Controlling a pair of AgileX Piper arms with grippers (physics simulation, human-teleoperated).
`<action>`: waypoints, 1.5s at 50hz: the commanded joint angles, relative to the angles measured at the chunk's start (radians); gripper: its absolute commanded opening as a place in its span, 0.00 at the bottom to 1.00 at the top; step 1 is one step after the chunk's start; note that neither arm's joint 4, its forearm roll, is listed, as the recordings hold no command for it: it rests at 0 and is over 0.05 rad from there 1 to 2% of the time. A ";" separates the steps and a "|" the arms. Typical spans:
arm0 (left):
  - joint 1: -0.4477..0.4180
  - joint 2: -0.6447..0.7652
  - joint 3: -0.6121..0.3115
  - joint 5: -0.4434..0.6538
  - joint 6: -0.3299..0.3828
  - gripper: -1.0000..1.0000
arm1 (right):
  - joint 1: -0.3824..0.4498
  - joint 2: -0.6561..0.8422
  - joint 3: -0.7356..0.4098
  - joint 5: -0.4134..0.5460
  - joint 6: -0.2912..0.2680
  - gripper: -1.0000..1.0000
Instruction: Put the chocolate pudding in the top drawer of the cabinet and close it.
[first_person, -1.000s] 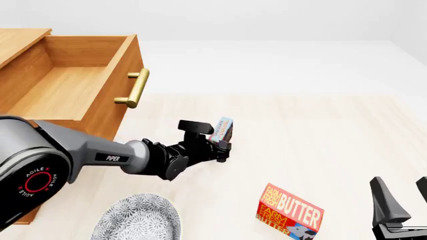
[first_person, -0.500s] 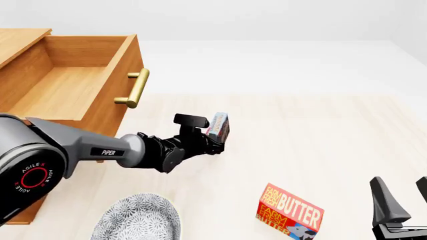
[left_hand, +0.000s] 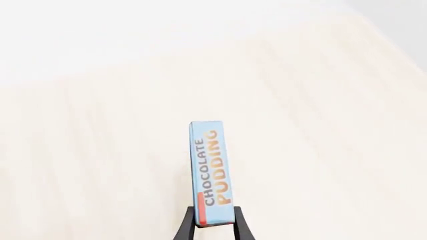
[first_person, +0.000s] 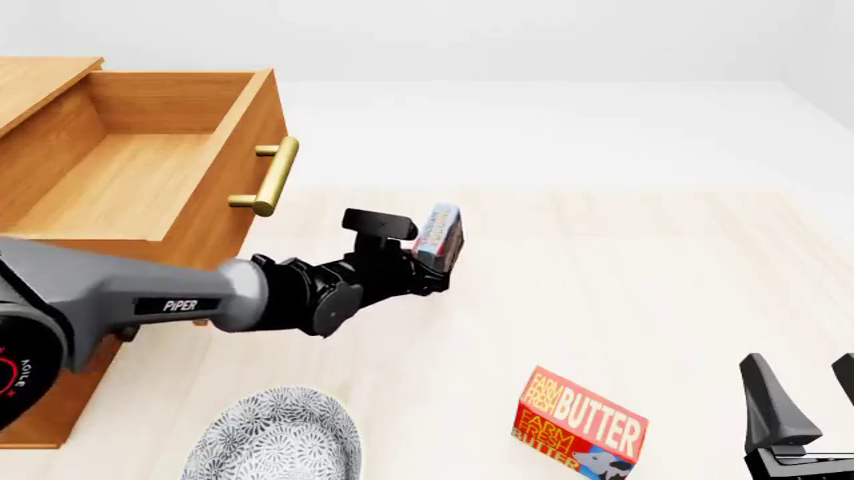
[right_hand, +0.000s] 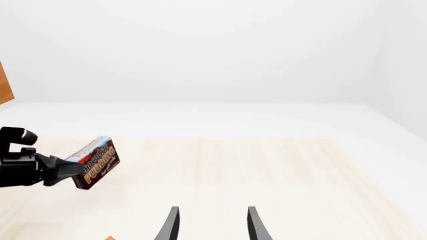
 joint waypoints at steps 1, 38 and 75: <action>-0.002 -0.072 0.003 0.017 0.041 0.00 | 0.000 0.000 0.000 0.000 0.000 1.00; -0.034 -0.304 0.063 0.055 0.166 0.00 | 0.000 0.000 0.000 0.000 0.000 1.00; 0.002 -0.528 0.014 0.167 0.250 0.00 | 0.000 0.000 0.000 0.000 0.000 1.00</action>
